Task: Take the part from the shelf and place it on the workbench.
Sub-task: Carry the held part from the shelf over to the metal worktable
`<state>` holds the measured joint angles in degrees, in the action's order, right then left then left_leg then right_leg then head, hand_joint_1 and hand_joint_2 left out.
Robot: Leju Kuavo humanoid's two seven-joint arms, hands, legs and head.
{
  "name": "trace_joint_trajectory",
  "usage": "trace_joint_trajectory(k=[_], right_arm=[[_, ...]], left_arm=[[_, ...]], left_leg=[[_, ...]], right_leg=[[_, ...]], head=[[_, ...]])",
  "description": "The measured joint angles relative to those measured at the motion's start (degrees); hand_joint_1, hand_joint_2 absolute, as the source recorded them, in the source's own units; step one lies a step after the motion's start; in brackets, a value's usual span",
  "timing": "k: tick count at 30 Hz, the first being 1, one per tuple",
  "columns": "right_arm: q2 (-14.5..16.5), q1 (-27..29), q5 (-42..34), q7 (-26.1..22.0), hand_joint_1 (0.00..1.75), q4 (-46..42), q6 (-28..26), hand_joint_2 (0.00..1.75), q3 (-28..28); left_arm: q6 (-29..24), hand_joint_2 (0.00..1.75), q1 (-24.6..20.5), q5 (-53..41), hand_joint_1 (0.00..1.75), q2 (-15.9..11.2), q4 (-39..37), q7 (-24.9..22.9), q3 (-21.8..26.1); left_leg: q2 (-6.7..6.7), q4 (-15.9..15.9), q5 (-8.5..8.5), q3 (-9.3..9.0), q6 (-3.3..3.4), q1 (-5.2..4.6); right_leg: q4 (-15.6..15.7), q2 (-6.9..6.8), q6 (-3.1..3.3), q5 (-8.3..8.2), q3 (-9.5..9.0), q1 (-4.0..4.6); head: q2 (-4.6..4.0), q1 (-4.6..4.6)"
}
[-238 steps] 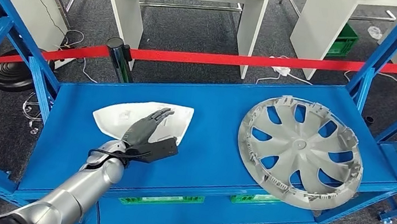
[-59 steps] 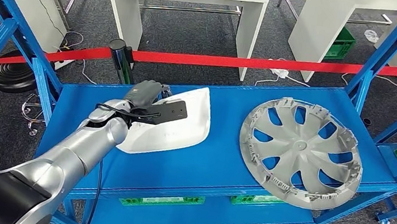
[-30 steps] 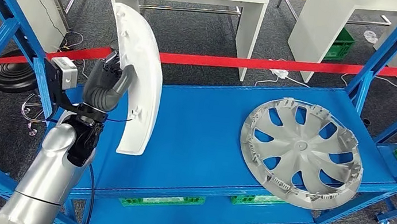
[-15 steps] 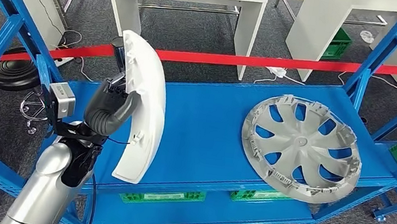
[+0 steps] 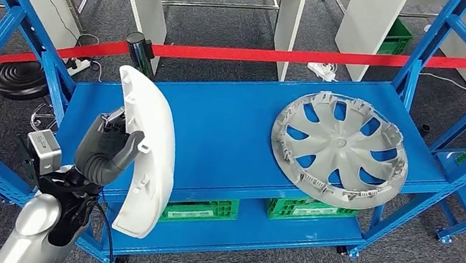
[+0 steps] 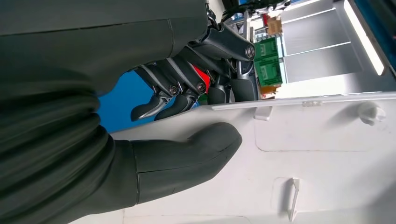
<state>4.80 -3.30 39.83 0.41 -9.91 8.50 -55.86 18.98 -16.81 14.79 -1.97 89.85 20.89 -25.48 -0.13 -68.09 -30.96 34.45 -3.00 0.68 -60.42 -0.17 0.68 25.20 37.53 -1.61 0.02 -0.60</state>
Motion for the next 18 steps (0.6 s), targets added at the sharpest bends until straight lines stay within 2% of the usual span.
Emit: trace_joint_trajectory(k=[1, 2, 3, 5, 6, 7, 8, 10, 11, 12, 13, 14, 15, 16, 17, 18], right_arm=[[0.0, 0.0, 0.2, 0.1, 0.00, 0.0, 0.0, 0.00, 0.0], [0.0, 0.0, 0.3, 0.1, 0.00, 0.0, 0.0, 0.00, 0.0], [0.0, 0.0, 0.4, 0.2, 0.00, 0.0, 0.0, 0.00, 0.0], [-0.1, 0.0, 0.6, 0.3, 0.00, 0.0, 0.0, 0.00, 0.1], [-0.1, 0.1, 0.7, 0.2, 0.00, 0.0, 0.0, 0.00, 0.1], [-0.1, 0.1, 0.8, 0.2, 0.00, 0.0, 0.0, 0.00, 0.1], [-0.1, 0.1, 0.9, 0.1, 0.00, 0.0, 0.1, 0.00, 0.1], [-0.2, 0.1, 0.9, -0.2, 0.00, 0.0, 0.2, 0.00, 0.2], [-0.2, 0.0, 0.9, -0.3, 0.00, 0.0, 0.3, 0.00, 0.2], [-0.3, 0.0, 0.9, -0.4, 0.00, 0.0, 0.4, 0.00, 0.2], [-0.3, 0.0, 0.9, -0.4, 0.00, 0.0, 0.4, 0.00, 0.2], [-0.4, 0.0, 0.9, -0.4, 0.00, 0.0, 0.4, 0.00, 0.2], [-0.5, -0.1, 0.9, -0.4, 0.00, 0.0, 0.4, 0.00, 0.2], [-0.7, -0.2, 0.9, -0.3, 0.00, -0.1, 0.4, 0.00, 0.2], [-0.9, -0.4, 0.9, -0.3, 0.00, -0.1, 0.4, 0.00, 0.2], [-1.0, -0.5, 1.0, -0.3, 0.00, -0.2, 0.3, 0.00, 0.2]], left_arm=[[-0.1, 1.75, 0.3, -0.1, 1.75, -0.2, 0.6, 0.2, 0.0], [-0.2, 1.75, 0.7, -0.2, 1.75, -0.3, 1.1, 0.4, 0.1], [-0.2, 1.75, 1.0, -0.3, 1.75, -0.5, 1.6, 0.5, 0.2], [-0.3, 1.75, 1.7, -0.5, 1.75, -0.9, 2.4, 0.8, 0.5], [-0.4, 1.75, 2.0, -0.6, 1.75, -1.0, 2.8, 0.9, 0.7], [-0.5, 1.75, 2.2, -0.7, 1.75, -1.0, 3.2, 1.0, 0.9], [-0.6, 1.75, 2.5, -0.8, 1.75, -1.1, 3.6, 1.1, 1.1], [-0.8, 1.75, 3.0, -0.9, 1.75, -1.2, 4.2, 1.3, 1.5], [-0.8, 1.75, 3.3, -0.9, 1.75, -1.3, 4.3, 1.3, 1.7], [-0.9, 1.75, 3.5, -0.9, 1.75, -1.3, 4.4, 1.3, 1.9], [-0.8, 1.75, 3.7, -1.0, 1.75, -1.3, 4.5, 1.2, 2.0], [-0.7, 1.75, 3.9, -1.0, 1.75, -1.2, 4.5, 1.1, 2.2], [-0.5, 1.75, 4.1, -1.0, 1.75, -1.1, 4.6, 0.9, 2.4], [-0.4, 1.75, 4.2, -1.1, 1.75, -1.0, 4.6, 0.7, 2.7], [-0.2, 1.75, 4.4, -1.2, 1.75, -0.8, 4.6, 0.6, 2.8], [0.0, 1.75, 4.6, -1.3, 1.75, -0.6, 4.6, 0.5, 2.9]], left_leg=[[-0.10, 4.0, 0.10, -3.02, 0.19, -0.07], [-0.23, 7.0, -0.17, -5.00, 0.50, -0.16], [-0.35, 8.7, -0.63, -5.99, 0.95, -0.30], [-0.38, 9.3, -0.12, -5.58, 2.24, -0.49], [-0.27, 9.4, 0.40, -5.24, 2.90, -0.48], [-0.14, 9.6, 1.06, -4.71, 3.50, -0.44], [-0.04, 9.7, 1.81, -4.05, 4.00, -0.38], [0.04, 9.6, 3.21, -2.40, 4.53, -0.59], [0.07, 9.5, 3.87, -1.51, 4.68, -0.76], [0.10, 9.4, 4.47, -0.62, 4.77, -0.96], [0.13, 9.2, 5.01, 0.22, 4.82, -1.15], [0.14, 9.1, 5.53, 1.04, 4.84, -1.34], [0.14, 8.9, 6.04, 1.72, 4.84, -1.47], [0.13, 8.7, 6.52, 2.31, 4.74, -1.66], [0.17, 8.7, 7.00, 2.64, 4.54, -1.72], [0.22, 8.7, 7.46, 2.80, 4.28, -1.66]], right_leg=[[0.0, 0.03, -0.34, -0.44, 0.32, 0.00], [0.0, 0.05, -0.71, -0.87, 0.41, 0.04], [0.1, 0.07, -1.09, -1.33, 0.39, 0.11], [0.6, 0.13, -1.96, -2.27, 0.39, 0.08], [0.5, 0.16, -2.31, -2.05, 0.67, 0.03], [-0.3, 0.19, -2.56, -0.76, 1.19, 0.00], [-2.3, 0.21, -2.66, 1.58, 1.98, 0.02], [-9.2, 0.21, -2.67, 7.37, 3.85, 0.24], [-12.6, 0.21, -2.63, 8.99, 4.40, 0.36], [-14.7, 0.22, -2.50, 9.28, 4.30, 0.51], [-14.8, 0.22, -2.23, 8.39, 3.23, 0.70], [-13.0, 0.23, -1.80, 6.96, 1.10, 0.96], [-9.4, 0.23, -1.16, 5.99, -1.96, 1.32], [-5.0, 0.19, -0.48, 5.84, -5.13, 1.67], [-1.5, 0.13, -0.02, 6.00, -7.46, 2.00], [0.9, 0.10, 0.34, 6.45, -8.81, 2.27]], head=[[0.00, -0.01], [0.00, -0.01], [0.01, 0.03], [0.01, 0.15], [0.01, 0.19], [0.01, 0.20], [0.01, 0.19], [0.01, 0.17], [0.01, 0.18], [0.01, 0.19], [0.01, 0.19], [0.01, 0.19], [0.01, 0.20], [0.01, 0.21], [0.01, 0.22], [0.01, 0.18]])
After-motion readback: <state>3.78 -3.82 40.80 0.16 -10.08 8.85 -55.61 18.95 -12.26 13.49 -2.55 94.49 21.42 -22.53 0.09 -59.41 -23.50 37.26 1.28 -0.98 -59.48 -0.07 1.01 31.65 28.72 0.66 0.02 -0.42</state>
